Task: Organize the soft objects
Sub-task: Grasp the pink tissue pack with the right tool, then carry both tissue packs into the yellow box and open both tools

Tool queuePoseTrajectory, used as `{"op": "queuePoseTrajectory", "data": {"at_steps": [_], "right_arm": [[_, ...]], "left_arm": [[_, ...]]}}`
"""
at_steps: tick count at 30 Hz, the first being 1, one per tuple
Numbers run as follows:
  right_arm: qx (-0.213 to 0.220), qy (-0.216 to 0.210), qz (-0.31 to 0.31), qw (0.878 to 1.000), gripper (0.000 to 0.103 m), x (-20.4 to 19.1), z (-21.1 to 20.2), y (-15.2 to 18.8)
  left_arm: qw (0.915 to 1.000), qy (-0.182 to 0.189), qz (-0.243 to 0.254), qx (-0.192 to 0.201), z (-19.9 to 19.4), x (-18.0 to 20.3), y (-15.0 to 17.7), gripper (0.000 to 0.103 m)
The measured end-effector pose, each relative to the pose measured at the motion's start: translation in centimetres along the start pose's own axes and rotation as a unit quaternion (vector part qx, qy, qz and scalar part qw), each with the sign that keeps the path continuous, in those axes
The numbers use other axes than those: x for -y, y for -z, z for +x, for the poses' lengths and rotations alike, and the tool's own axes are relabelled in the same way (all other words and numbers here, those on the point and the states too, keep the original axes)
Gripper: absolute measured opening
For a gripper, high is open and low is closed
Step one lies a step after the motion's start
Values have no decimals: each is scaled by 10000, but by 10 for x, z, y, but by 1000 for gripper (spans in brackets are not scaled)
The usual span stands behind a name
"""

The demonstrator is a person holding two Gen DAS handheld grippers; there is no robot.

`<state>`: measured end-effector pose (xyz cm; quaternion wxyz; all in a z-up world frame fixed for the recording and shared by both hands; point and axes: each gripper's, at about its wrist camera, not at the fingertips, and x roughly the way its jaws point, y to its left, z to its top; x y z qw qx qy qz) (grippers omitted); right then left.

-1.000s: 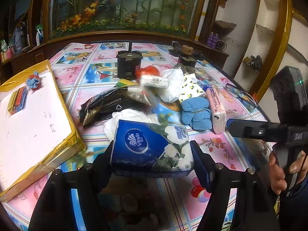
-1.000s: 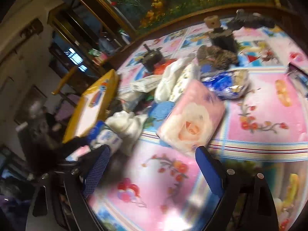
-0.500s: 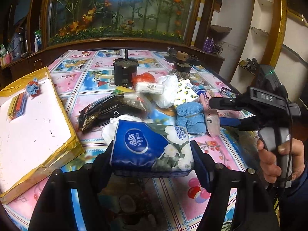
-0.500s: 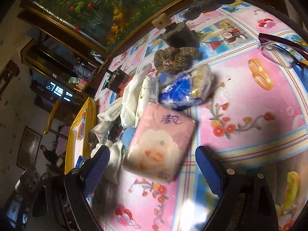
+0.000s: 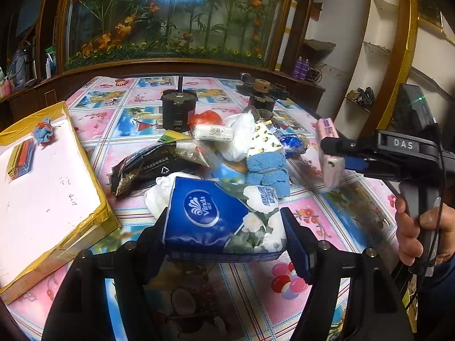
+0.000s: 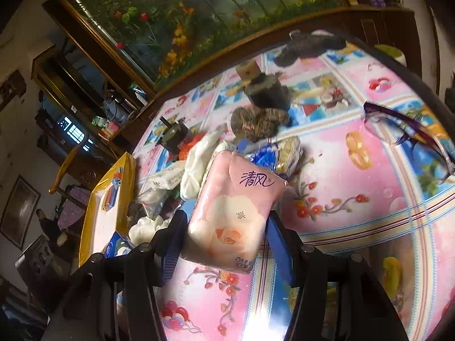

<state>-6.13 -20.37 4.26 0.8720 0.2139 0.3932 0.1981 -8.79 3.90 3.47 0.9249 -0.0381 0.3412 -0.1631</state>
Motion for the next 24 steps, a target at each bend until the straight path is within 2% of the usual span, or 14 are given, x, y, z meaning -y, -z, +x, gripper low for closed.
{"op": "queuePoseTrajectory", "data": {"at_steps": [10,24], "right_arm": [[-4,-127,-292,9995,61,-32,0,6],[-97,-330,-681,9971,61,-74,7,7]], "left_arm": [[9996,51,-33,265,-20,-5,0,72],[9951,-227,-533,799,-69,-54,-19,72]]}}
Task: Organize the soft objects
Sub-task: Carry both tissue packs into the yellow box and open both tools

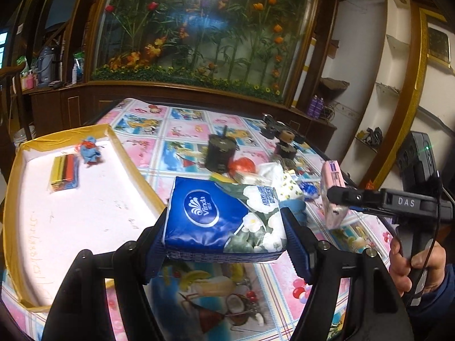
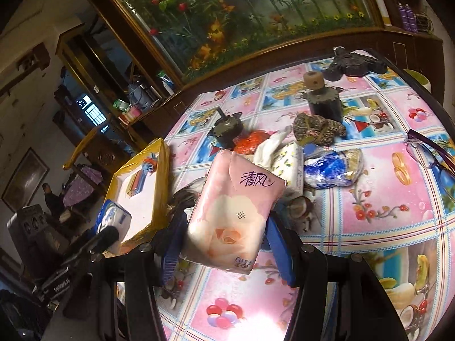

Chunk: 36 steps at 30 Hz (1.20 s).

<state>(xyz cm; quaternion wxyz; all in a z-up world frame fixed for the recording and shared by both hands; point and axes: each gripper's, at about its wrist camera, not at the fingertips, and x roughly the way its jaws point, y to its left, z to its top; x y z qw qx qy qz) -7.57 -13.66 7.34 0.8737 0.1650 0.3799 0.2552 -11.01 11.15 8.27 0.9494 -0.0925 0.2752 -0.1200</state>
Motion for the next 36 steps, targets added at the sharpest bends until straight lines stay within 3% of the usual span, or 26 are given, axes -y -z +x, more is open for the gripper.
{"op": "queuePoseTrajectory", "data": {"at_steps": [26,36], "right_arm": [[-339,-520,-693,9957,61,-83,41,-9],[-528,-693,-1012,9910,61,-122,60,-6]], "left_arm": [[9942,-703,-718,394,-41,-84,-7,72],[9921,-806,-866,424,-48,-103,-2,72]]}}
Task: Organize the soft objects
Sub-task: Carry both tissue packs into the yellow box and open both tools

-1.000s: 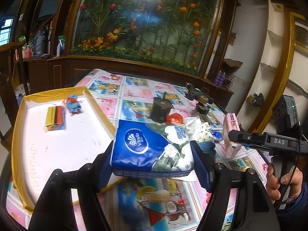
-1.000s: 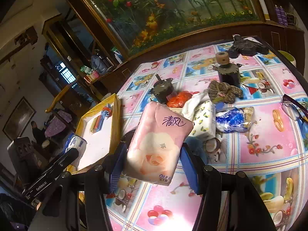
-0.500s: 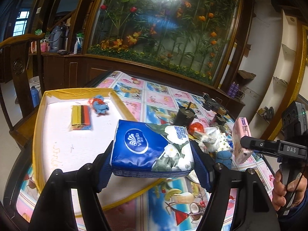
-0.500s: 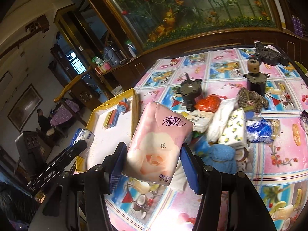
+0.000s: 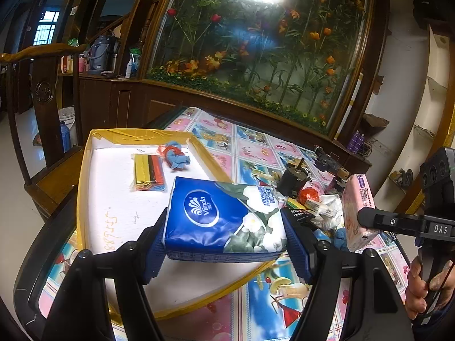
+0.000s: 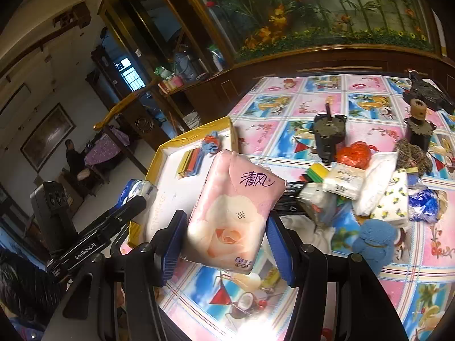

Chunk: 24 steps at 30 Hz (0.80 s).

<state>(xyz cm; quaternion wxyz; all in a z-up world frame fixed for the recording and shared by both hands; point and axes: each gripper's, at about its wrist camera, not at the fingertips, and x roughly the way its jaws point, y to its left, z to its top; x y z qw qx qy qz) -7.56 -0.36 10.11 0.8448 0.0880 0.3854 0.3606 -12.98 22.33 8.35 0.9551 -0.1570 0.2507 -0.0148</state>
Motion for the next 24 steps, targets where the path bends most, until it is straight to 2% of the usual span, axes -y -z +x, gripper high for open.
{"op": "queuePoseTrajectory", "data": {"at_steps": [12,19,24], "right_arm": [[-348,-343,-183,9986,61,-32,51,-14],[-682,-250,-358,9967,61,-50,104,-19],[-947,-233,-224,9950,61,-48,141,-21]], "left_arm": [[9994,-298,-118,-160,4,-23,2,72],[9967,-657,-244,-407,18,-45,4,73],[9937,-886,-245,-635,28,-56,12,72]]}}
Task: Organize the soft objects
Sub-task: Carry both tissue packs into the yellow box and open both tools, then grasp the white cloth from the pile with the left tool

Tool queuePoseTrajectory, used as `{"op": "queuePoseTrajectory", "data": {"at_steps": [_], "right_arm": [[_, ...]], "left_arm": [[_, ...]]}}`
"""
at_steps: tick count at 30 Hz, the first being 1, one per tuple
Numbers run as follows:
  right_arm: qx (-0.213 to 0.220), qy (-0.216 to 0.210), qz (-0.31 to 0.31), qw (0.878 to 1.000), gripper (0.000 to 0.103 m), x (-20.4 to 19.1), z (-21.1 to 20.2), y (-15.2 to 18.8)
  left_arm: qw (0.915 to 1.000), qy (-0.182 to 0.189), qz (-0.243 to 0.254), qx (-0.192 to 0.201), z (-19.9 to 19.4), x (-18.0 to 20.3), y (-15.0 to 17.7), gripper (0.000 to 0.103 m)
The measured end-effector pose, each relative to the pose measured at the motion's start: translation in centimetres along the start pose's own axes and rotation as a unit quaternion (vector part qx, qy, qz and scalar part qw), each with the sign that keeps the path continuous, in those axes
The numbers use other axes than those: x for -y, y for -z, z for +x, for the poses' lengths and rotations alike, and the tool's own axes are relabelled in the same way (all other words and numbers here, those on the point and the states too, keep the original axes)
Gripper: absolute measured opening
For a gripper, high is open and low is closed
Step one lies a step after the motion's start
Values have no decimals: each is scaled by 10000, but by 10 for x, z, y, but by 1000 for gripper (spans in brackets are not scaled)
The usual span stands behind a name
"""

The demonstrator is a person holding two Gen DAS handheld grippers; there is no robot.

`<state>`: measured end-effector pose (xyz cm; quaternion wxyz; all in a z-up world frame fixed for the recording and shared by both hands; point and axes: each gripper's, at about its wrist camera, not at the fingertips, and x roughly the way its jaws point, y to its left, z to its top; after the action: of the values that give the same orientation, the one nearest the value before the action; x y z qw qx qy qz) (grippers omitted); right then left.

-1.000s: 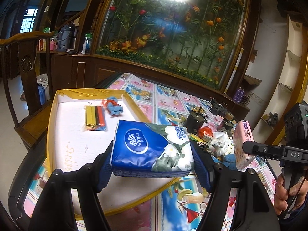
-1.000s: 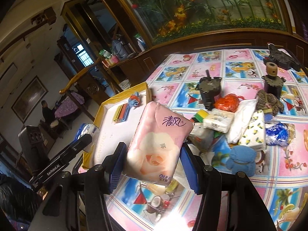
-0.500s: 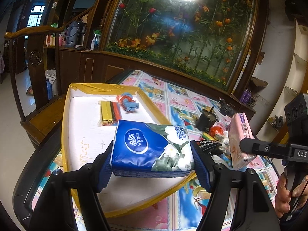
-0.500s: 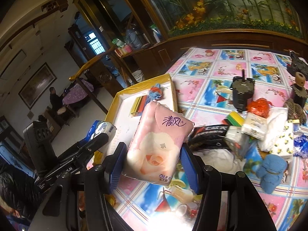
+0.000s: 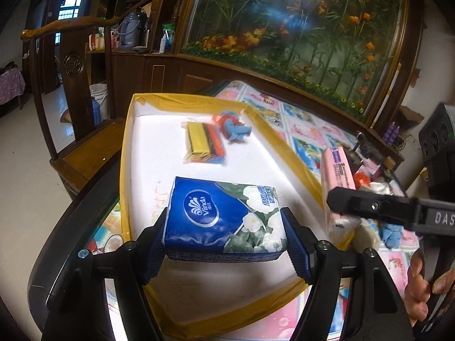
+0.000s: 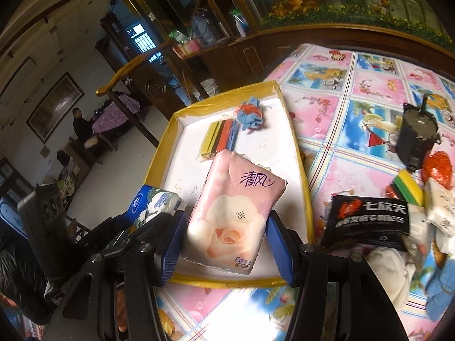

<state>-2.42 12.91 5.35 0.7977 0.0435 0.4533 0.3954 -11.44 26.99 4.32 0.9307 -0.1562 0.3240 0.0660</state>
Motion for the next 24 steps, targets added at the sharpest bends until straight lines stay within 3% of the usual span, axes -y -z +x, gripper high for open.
{"op": "queuePoseTrajectory", "data": {"at_steps": [9,13,19,24], "right_arm": [[-393,199,66,9990,63,8,35,4],[-326,199,-11,9993,66,8,32,4],[-64,89,-63,9999,72,6,7,3],[411,-120,86,9990,72,25,-50,12]], "left_arm": [[9988,-277,354,-180,8,7,10,74],[9987,-270,390,-159,8,8,9,81],[9991,-260,312,-139,3,10,7,85],[9993,-96,360,32,-15,18,4,85]]}}
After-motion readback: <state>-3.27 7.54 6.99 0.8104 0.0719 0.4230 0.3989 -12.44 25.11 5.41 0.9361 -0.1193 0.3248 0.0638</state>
